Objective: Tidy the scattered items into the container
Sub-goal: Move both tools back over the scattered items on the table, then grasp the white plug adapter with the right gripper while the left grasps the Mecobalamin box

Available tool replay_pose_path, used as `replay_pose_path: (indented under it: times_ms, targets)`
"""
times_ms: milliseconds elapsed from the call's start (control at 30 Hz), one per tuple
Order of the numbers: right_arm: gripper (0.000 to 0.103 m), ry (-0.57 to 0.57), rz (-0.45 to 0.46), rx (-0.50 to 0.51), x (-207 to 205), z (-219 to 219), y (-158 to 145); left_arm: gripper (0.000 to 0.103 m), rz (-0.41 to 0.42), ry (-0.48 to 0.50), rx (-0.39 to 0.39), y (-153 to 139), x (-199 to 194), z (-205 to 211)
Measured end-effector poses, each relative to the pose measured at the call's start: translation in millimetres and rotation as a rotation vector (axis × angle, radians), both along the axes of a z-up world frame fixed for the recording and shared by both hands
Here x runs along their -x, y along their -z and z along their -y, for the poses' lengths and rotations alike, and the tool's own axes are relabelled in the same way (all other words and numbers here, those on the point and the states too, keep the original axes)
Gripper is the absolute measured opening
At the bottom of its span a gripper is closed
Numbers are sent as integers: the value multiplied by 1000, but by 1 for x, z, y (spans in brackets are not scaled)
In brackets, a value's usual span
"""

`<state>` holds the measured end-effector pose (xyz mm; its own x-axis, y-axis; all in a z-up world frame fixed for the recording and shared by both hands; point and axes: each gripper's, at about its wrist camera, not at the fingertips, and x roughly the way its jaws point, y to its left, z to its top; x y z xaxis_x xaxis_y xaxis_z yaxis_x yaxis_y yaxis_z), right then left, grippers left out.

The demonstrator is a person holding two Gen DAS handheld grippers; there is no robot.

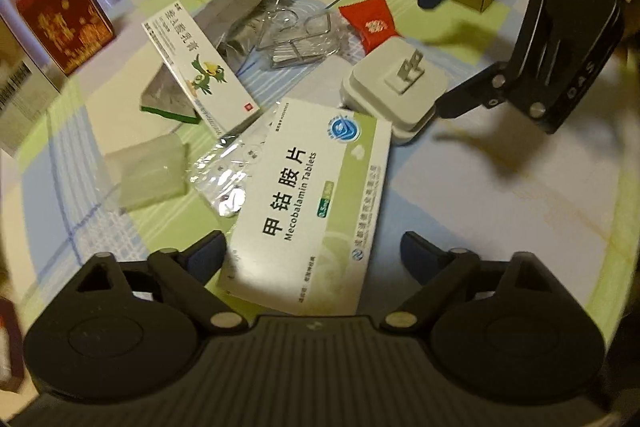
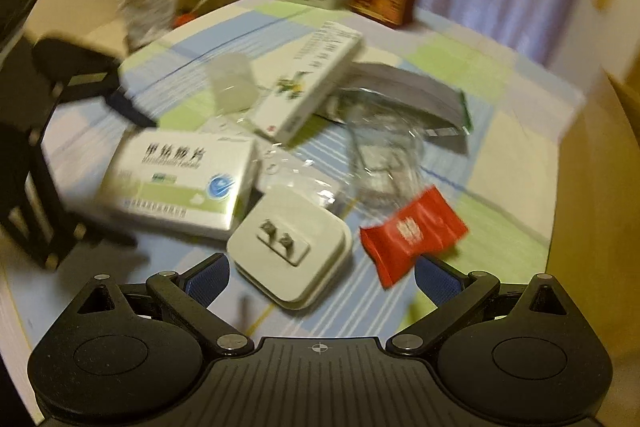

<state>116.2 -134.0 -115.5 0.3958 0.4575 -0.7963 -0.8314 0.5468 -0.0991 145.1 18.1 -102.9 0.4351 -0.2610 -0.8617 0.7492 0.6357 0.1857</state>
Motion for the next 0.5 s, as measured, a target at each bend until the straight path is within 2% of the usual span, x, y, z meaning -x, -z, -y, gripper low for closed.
replay_pose_path:
  times_ms: [100, 200, 367, 500]
  targets:
    - [103, -70, 27, 28, 1, -5, 3, 75, 53, 12, -43, 4, 5, 2]
    - [103, -147, 58, 54, 5, -10, 6, 73, 25, 3, -37, 4, 3, 1]
    - [103, -249, 42, 78, 5, -17, 12, 70, -96, 11, 13, -2, 4, 4]
    - [103, -330, 50, 125, 5, -23, 19, 75, -82, 13, 17, -4, 12, 10]
